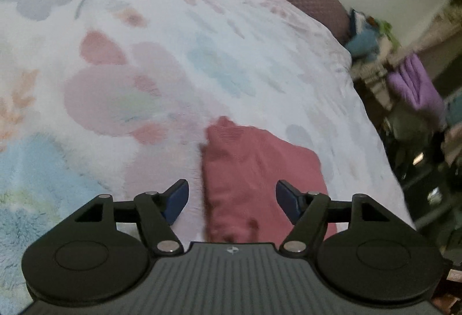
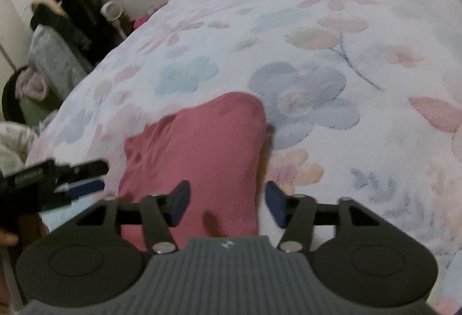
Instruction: Fold small clothes
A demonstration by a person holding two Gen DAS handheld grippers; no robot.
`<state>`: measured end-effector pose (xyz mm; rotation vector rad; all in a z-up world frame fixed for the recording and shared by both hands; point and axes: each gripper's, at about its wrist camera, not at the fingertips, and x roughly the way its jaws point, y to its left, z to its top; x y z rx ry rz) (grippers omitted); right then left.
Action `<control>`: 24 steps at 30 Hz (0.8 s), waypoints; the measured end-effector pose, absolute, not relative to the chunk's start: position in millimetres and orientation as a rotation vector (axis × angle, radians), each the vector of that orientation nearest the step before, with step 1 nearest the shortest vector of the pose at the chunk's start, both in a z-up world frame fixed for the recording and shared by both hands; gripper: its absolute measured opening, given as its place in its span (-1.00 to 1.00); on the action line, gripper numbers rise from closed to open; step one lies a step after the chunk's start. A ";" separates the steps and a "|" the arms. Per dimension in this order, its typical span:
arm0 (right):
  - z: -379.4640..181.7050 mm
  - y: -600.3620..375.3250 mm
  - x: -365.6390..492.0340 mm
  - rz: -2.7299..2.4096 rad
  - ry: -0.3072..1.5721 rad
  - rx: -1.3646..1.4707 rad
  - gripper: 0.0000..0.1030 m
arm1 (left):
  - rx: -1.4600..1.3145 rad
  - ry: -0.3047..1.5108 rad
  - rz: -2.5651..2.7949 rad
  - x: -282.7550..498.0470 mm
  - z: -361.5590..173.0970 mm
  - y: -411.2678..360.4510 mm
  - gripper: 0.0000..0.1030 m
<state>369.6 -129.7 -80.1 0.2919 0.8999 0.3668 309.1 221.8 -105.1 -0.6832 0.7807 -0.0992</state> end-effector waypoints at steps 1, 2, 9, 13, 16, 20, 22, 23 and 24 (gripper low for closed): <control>-81.9 -132.7 374.8 0.365 0.904 0.322 0.18 | -0.700 0.787 -0.096 312.3 -108.7 222.8 0.57; -84.5 -136.3 381.0 0.368 0.909 0.366 0.22 | -0.717 0.791 -0.104 314.6 -113.1 225.5 0.57; -103.3 -139.9 422.7 0.386 0.948 0.512 0.35 | -0.841 0.818 -0.161 350.8 -141.9 226.5 0.61; -117.7 -140.0 440.7 0.405 0.970 0.551 0.35 | -0.864 0.838 -0.191 371.0 -154.9 225.8 0.63; -133.2 -143.2 454.1 0.416 0.988 0.607 0.35 | -0.810 0.840 -0.226 381.1 -152.2 220.9 0.62; -150.0 -148.1 467.5 0.417 0.990 0.690 0.31 | -0.705 0.854 -0.238 391.6 -145.7 209.2 0.32; -154.1 -149.9 472.2 0.417 0.987 0.720 0.27 | -0.685 0.862 -0.248 395.5 -144.9 206.8 0.25; -155.9 -150.2 474.3 0.416 0.988 0.730 0.23 | -0.676 0.866 -0.249 397.2 -144.0 206.2 0.16; -157.6 -150.2 476.8 0.417 0.990 0.736 0.21 | -0.671 0.867 -0.255 398.8 -143.7 206.2 -0.16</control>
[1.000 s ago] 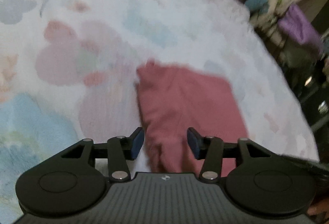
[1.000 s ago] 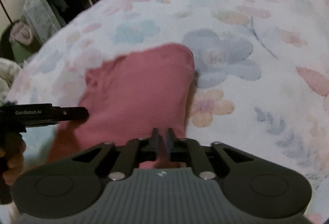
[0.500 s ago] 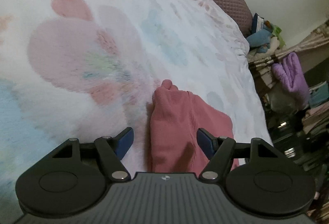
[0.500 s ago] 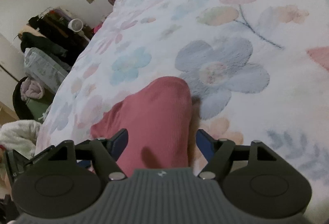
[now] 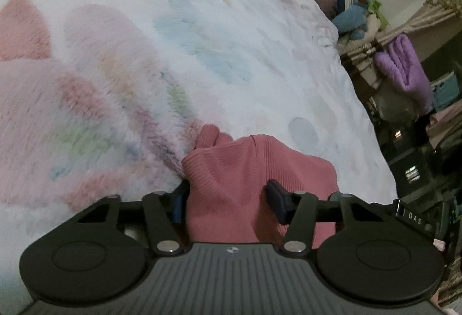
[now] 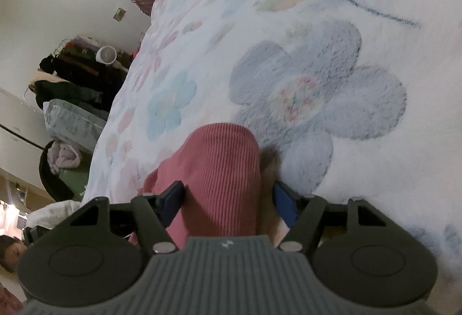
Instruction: Fold small clothes
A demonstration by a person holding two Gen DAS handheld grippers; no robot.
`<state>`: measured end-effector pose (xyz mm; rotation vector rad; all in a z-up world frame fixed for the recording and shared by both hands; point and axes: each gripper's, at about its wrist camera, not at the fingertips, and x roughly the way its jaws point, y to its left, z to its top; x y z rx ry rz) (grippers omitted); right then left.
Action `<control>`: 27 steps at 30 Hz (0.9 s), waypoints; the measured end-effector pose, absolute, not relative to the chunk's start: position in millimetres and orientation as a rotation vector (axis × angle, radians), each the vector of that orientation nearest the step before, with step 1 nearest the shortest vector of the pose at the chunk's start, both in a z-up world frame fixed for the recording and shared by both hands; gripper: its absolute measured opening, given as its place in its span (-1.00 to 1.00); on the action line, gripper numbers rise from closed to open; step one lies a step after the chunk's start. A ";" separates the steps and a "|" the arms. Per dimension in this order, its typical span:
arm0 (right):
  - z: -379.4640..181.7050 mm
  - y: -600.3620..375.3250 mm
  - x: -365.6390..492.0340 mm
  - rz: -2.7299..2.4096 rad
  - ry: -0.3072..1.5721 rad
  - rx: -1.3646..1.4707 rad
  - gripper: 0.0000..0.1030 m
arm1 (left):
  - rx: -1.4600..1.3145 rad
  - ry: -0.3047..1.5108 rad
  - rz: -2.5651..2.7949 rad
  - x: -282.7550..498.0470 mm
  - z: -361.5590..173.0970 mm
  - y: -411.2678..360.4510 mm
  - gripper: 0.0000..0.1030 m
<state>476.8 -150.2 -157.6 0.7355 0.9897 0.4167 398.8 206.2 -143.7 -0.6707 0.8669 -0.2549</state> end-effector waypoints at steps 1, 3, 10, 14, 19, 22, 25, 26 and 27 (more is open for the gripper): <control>-158.9 -150.4 478.4 0.417 0.989 0.740 0.16 | -0.684 0.869 -0.276 401.6 -144.7 207.0 -0.34; -161.8 -152.1 480.9 0.419 0.983 0.766 0.03 | -0.718 0.884 -0.293 408.8 -146.0 207.6 -0.41; -159.9 -157.4 482.1 0.431 0.982 0.806 -0.48 | -0.624 0.866 -0.276 402.6 -131.5 198.1 -0.57; -132.8 -152.2 470.7 0.476 0.914 0.747 -0.53 | -0.525 0.779 -0.270 380.4 -97.6 183.7 -0.60; -84.9 -154.2 439.7 0.507 0.810 0.675 -0.56 | -0.466 0.638 -0.271 334.4 -48.9 169.4 -0.61; -53.4 -157.6 411.2 0.524 0.741 0.622 -0.56 | -0.436 0.567 -0.267 305.4 -25.1 159.5 -0.61; -25.5 -163.4 377.8 0.536 0.682 0.574 -0.57 | -0.447 0.511 -0.270 277.9 -4.5 149.5 -0.61; -16.3 -166.1 365.5 0.540 0.661 0.559 -0.57 | -0.449 0.497 -0.272 274.6 2.0 144.5 -0.62; -6.8 -168.6 351.9 0.544 0.640 0.545 -0.57 | -0.449 0.480 -0.276 266.5 8.1 140.7 -0.62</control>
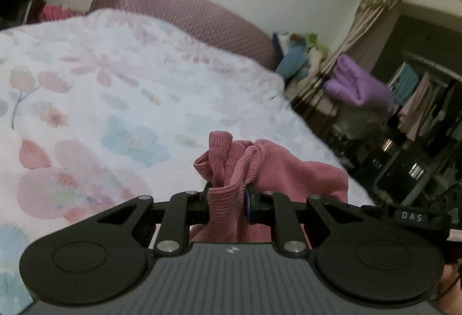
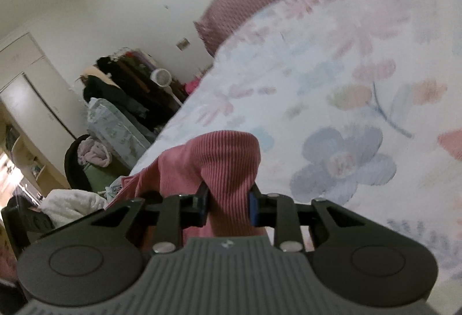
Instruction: Fold small clothes
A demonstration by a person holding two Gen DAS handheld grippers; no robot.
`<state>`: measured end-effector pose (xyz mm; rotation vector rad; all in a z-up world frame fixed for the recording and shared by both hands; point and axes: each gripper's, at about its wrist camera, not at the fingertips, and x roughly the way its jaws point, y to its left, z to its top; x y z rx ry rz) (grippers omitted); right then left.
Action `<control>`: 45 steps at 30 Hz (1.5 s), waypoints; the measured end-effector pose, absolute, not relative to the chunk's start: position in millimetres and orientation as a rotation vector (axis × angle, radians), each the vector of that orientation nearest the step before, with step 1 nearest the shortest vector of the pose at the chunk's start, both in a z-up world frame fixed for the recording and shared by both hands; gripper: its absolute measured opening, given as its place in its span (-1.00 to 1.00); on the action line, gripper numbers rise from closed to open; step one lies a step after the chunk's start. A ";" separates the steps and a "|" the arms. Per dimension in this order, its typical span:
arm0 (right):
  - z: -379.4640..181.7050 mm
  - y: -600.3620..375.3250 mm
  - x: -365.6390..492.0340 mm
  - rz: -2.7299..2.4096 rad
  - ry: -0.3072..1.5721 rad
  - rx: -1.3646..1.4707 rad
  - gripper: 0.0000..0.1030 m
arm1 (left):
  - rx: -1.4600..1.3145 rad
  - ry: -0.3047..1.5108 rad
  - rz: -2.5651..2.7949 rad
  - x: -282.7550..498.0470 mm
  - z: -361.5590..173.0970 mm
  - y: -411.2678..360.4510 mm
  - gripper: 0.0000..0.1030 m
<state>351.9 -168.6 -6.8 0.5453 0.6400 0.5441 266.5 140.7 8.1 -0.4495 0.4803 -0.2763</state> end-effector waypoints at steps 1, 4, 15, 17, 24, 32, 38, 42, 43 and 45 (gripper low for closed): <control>1.4 -170.7 339.8 0.547 0.622 0.533 -0.57 | -0.449 0.466 -0.280 258.1 14.2 139.4 -0.62; 23.7 -178.7 302.4 0.559 0.574 0.503 -0.58 | -0.443 0.425 -0.297 235.1 34.1 131.3 -0.62; 73.3 -214.5 187.9 0.546 0.499 0.463 -0.58 | -0.408 0.396 -0.384 167.5 62.0 96.9 -0.62; 76.0 -222.0 169.2 0.540 0.501 0.460 -0.58 | -0.417 0.413 -0.401 159.3 61.0 93.3 -0.62; 72.8 -244.0 114.2 0.501 0.546 0.492 -0.58 | -0.418 0.500 -0.463 134.4 54.3 80.7 -0.62; 35.6 -251.6 121.4 0.468 0.651 0.532 -0.58 | -0.395 0.631 -0.437 168.6 11.4 76.2 -0.62; -4.8 -237.2 193.3 0.468 0.758 0.501 -0.57 | -0.371 0.761 -0.458 235.4 -34.2 86.8 -0.62; -42.8 -234.8 246.1 0.456 0.853 0.509 -0.57 | -0.372 0.873 -0.438 278.0 -69.8 87.5 -0.62; -53.4 -233.3 257.5 0.449 0.879 0.512 -0.56 | -0.363 0.896 -0.432 284.9 -78.8 86.1 -0.62; -72.0 -231.5 274.8 0.427 0.919 0.507 -0.56 | -0.373 0.942 -0.419 299.9 -95.8 84.9 -0.62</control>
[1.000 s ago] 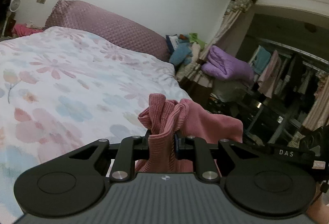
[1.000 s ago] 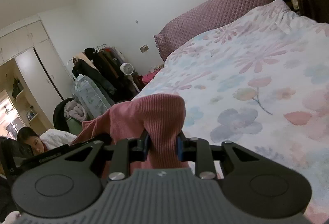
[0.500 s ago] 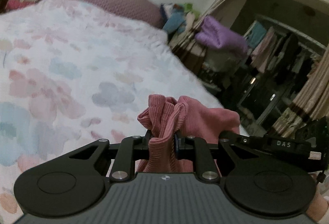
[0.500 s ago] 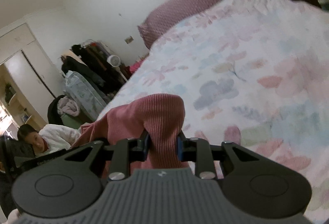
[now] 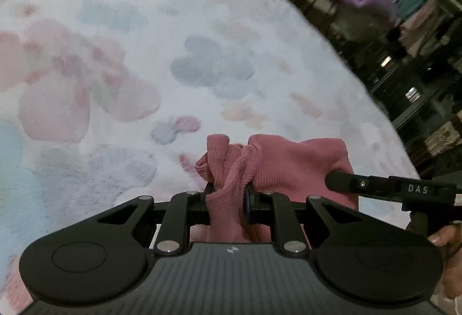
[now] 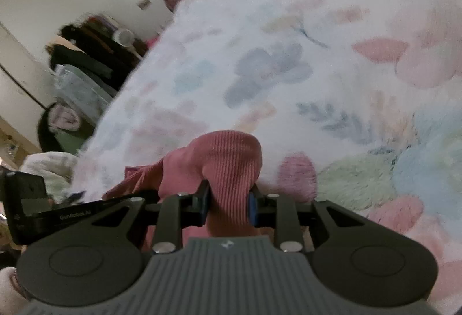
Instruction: Fold small clothes
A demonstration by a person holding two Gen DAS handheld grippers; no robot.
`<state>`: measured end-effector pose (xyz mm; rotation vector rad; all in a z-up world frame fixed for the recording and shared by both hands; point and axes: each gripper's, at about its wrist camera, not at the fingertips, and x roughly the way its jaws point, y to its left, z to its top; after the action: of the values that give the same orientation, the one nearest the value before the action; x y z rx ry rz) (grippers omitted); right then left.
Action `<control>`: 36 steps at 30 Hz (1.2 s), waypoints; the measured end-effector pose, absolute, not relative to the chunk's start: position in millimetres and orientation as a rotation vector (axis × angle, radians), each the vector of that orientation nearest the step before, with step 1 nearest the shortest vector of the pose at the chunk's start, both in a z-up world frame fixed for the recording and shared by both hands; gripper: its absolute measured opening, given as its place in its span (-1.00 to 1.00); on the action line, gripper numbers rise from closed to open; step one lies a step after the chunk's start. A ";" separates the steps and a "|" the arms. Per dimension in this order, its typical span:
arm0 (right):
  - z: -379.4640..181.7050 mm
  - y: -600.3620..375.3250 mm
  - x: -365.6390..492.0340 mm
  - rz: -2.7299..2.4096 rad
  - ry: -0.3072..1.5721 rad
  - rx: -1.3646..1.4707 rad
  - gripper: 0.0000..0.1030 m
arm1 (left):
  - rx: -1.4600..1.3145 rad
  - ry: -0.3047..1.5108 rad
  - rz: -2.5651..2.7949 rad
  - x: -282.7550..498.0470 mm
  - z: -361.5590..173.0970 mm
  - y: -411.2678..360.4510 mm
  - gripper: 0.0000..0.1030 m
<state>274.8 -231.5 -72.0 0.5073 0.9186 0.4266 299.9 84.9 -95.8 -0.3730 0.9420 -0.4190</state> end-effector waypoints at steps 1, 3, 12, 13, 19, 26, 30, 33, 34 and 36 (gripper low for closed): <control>-79.9 -230.5 282.1 0.412 0.938 0.506 -0.54 | -0.377 0.962 -0.408 307.0 -104.8 84.2 -0.62; -96.7 -232.6 293.8 0.388 0.964 0.522 -0.52 | -0.381 0.990 -0.391 317.4 -117.5 82.9 -0.59; -136.8 -246.2 315.0 0.334 1.006 0.633 -0.32 | -0.467 1.035 -0.400 333.6 -138.7 97.7 -0.25; -132.4 -247.0 311.7 0.335 1.001 0.628 -0.24 | -0.479 1.032 -0.406 331.3 -136.5 100.8 -0.22; -92.7 -256.1 283.3 0.280 0.910 0.512 -0.10 | -0.501 0.947 -0.315 304.0 -100.6 124.4 0.01; -51.2 -237.1 224.9 0.303 0.820 0.196 -0.66 | -0.267 0.855 -0.356 252.2 -49.6 82.8 -0.25; -47.8 -214.4 197.3 0.351 0.803 0.065 -0.85 | -0.169 0.893 -0.398 225.9 -55.0 49.3 -0.63; -57.0 -198.5 189.5 0.363 0.830 -0.001 -0.98 | -0.117 0.953 -0.380 216.6 -73.1 36.5 -0.72; -63.9 -194.6 190.4 0.348 0.851 -0.023 -0.99 | -0.076 0.955 -0.355 215.0 -79.2 36.1 -0.74; -77.4 -193.0 193.6 0.317 0.887 -0.034 -0.99 | -0.039 0.963 -0.337 214.4 -87.3 40.6 -0.76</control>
<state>193.6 -193.0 -77.4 -0.0338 0.8875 0.3175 214.4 40.6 -87.3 -0.0391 0.9631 -0.3366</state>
